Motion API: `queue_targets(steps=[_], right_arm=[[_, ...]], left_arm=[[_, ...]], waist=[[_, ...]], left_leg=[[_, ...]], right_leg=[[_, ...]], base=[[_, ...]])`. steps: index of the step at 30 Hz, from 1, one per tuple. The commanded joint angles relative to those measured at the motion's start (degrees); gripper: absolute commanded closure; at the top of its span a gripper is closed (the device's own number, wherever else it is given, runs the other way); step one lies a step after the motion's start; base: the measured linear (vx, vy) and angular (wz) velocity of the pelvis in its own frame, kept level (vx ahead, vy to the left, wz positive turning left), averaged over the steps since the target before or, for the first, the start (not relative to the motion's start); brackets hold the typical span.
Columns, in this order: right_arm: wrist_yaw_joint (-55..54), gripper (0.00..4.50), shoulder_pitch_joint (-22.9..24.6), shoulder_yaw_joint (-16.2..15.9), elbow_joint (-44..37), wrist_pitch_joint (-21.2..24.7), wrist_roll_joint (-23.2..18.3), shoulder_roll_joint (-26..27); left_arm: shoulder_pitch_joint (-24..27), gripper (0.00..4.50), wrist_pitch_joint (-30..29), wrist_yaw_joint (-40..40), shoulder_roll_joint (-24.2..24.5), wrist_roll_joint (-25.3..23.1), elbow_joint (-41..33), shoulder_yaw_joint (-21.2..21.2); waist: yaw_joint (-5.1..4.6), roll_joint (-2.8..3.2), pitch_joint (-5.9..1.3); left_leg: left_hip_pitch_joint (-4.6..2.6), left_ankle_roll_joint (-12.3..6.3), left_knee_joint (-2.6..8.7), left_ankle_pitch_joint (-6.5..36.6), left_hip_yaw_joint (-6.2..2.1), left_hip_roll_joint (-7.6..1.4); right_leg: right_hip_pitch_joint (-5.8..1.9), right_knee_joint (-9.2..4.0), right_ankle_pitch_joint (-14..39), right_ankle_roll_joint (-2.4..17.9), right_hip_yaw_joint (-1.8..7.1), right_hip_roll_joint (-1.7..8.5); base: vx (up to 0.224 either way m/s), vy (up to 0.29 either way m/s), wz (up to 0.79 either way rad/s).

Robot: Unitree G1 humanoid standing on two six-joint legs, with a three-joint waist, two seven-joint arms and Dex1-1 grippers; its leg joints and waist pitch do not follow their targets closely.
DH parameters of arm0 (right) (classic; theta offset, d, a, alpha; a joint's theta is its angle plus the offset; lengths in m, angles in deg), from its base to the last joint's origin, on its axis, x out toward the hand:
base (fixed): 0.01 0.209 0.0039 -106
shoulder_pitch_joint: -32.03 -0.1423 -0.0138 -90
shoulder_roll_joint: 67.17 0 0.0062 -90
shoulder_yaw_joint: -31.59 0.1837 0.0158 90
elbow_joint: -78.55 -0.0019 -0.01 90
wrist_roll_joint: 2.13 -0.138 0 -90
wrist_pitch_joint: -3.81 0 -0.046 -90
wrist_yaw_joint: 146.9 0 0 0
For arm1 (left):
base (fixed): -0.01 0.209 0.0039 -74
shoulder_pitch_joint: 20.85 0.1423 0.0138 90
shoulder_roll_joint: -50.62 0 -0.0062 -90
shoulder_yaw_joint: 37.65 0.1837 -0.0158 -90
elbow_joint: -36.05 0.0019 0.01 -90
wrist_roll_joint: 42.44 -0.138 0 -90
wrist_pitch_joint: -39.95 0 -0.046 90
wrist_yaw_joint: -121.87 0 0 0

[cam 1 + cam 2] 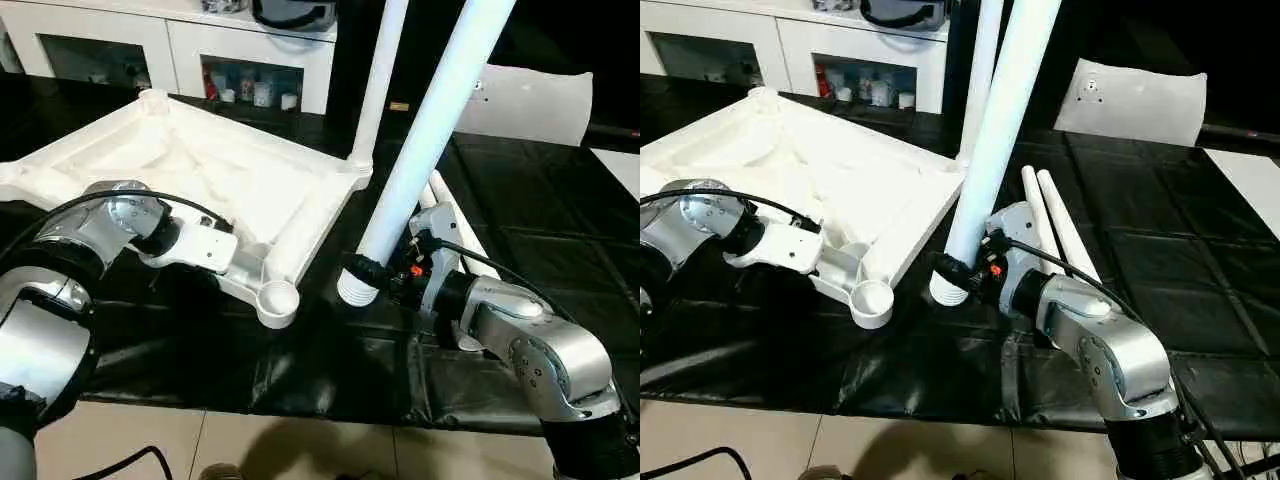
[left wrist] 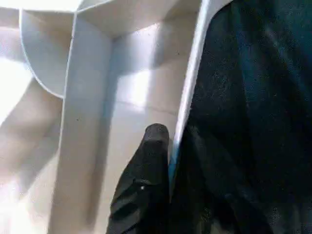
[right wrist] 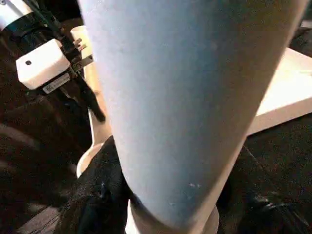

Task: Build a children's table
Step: Rotate table base

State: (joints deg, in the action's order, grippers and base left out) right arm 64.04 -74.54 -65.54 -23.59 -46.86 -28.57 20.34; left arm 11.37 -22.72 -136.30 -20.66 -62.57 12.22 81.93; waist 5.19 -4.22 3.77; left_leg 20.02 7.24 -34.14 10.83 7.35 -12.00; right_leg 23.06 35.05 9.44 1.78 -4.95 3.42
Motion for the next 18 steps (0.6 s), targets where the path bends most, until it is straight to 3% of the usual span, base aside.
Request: queue_targets(steps=[1,4,11,15,18], right_arm=[[0.2,2.57,-1.4,1.2,0.6,-1.0,0.2,-0.3],[-0.5,2.57,-2.1,2.8,1.1,-0.9,-0.3,0.4],[-2.8,2.57,-3.6,5.9,3.0,-1.2,-1.0,1.5],[-4.3,2.57,-4.2,7.1,4.1,-1.5,-0.3,2.2],[-5.2,2.57,-4.3,7.6,4.4,-1.3,0.0,2.8]], left_arm=[[1.8,4.23,-4.2,-2.7,-2.1,4.0,0.1,-2.2],[2.8,4.29,-8.9,-4.8,-4.2,8.1,-0.3,-5.6],[4.3,4.50,-16.7,-0.7,-7.4,11.1,-0.8,-10.1],[5.5,4.50,-25.8,6.0,-10.7,14.1,-3.2,-13.9],[6.7,4.50,-30.5,10.4,-12.8,15.1,-5.3,-15.9]], waist=[[0.17,1.32,-4.04],[0.19,1.25,-4.04],[0.11,1.09,-3.99],[0.11,0.91,-3.88],[-0.04,0.92,-4.06]], left_leg=[[-0.21,2.71,4.47,10.0,0.91,-1.16],[-0.09,2.32,4.43,10.2,1.03,-0.98],[-0.13,1.81,4.41,10.5,1.20,-0.89],[-0.19,1.22,4.26,10.9,1.45,-0.71],[-0.10,0.77,4.22,9.9,1.42,-0.69]], right_leg=[[-3.57,-3.78,13.5,8.5,3.50,4.98],[-3.65,-3.87,14.8,8.7,3.53,4.96],[-3.60,-4.12,17.3,8.0,3.55,4.81],[-3.47,-4.46,20.2,7.3,3.65,4.66],[-3.55,-4.39,18.8,7.4,3.68,4.48]], base=[[0.000,0.000,0.00],[0.000,0.000,0.00],[0.000,0.000,0.00],[0.000,0.000,0.00],[0.000,0.000,0.00]])
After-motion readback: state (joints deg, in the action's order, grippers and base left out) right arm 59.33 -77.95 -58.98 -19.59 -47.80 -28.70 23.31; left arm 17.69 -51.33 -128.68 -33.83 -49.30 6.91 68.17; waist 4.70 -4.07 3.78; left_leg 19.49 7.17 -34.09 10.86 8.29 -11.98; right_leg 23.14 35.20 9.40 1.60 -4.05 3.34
